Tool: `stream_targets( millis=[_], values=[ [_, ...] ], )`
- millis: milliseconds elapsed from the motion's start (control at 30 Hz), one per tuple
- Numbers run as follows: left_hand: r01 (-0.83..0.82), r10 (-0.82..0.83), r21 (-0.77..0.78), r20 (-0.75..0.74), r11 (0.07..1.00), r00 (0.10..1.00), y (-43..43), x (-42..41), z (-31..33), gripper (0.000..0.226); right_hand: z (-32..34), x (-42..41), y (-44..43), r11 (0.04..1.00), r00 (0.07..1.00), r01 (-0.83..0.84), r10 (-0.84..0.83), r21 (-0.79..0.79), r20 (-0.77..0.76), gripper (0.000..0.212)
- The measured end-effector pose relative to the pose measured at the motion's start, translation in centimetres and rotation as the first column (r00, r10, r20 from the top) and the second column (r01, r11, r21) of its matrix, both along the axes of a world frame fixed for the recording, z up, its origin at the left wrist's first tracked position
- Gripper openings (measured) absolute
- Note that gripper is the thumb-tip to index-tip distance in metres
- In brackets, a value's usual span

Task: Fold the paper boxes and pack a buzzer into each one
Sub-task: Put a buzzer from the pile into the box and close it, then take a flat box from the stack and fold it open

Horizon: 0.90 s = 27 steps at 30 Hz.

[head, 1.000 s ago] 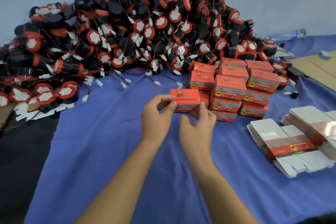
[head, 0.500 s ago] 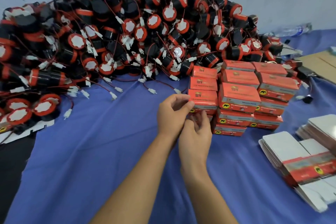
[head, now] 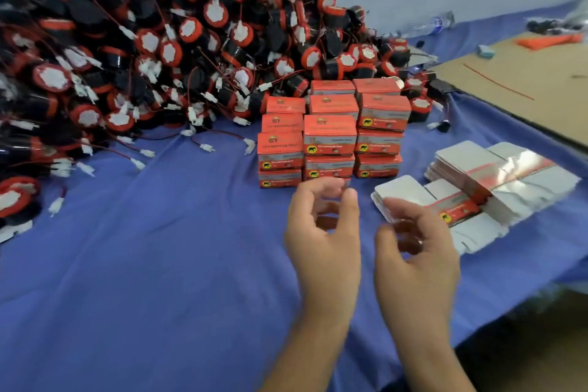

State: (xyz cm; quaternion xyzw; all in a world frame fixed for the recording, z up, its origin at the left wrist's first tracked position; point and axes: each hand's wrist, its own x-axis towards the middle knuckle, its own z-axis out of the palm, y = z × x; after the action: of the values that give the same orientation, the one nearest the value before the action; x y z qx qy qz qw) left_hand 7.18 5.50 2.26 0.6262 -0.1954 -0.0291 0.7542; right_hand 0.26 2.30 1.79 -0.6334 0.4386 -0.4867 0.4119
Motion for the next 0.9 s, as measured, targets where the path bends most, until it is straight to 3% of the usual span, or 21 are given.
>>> stream_targets(
  millis=[167,300,400,533,633,733,900],
  values=[
    [0.236,-0.248,0.206,0.034,0.95,0.968,-3.8,-4.9,-0.8,0.016,-1.1,-5.6,-5.6,0.988,0.944,0.145,-0.153,-0.049,-0.291,0.035],
    [0.33,-0.313,0.409,-0.11,0.851,0.943,-6.2,-6.8,-3.3,0.026,-2.8,-7.6,-8.0,0.995,0.839,0.097,-0.065,0.029,-0.541,0.051],
    [0.383,-0.309,0.414,-0.236,0.826,0.921,-6.7,-7.4,-4.6,0.035,-3.5,-8.4,-8.5,0.994,0.841,0.048,0.01,0.093,-0.54,0.067],
    [0.356,-0.248,0.349,-0.317,0.867,0.915,-7.0,-7.5,-4.9,0.039,-3.9,-9.2,-9.1,1.0,0.831,0.006,0.007,0.022,-0.557,0.06],
    [0.341,-0.231,0.283,-0.359,0.896,0.904,-6.9,-7.5,-4.7,0.042,-3.7,-9.3,-9.3,0.995,0.86,0.006,0.044,0.095,-0.508,0.057],
    [0.353,-0.26,0.245,-0.342,0.903,0.903,-6.4,-7.3,-4.3,0.042,-3.1,-9.5,-9.1,0.99,0.911,0.016,0.043,0.138,-0.41,0.058],
    [0.397,-0.352,0.195,-0.229,0.897,0.907,-4.0,-6.9,-3.0,0.045,-1.2,-9.4,-6.3,1.0,0.926,-0.002,-0.002,-0.011,-0.379,0.063]
  ],
)
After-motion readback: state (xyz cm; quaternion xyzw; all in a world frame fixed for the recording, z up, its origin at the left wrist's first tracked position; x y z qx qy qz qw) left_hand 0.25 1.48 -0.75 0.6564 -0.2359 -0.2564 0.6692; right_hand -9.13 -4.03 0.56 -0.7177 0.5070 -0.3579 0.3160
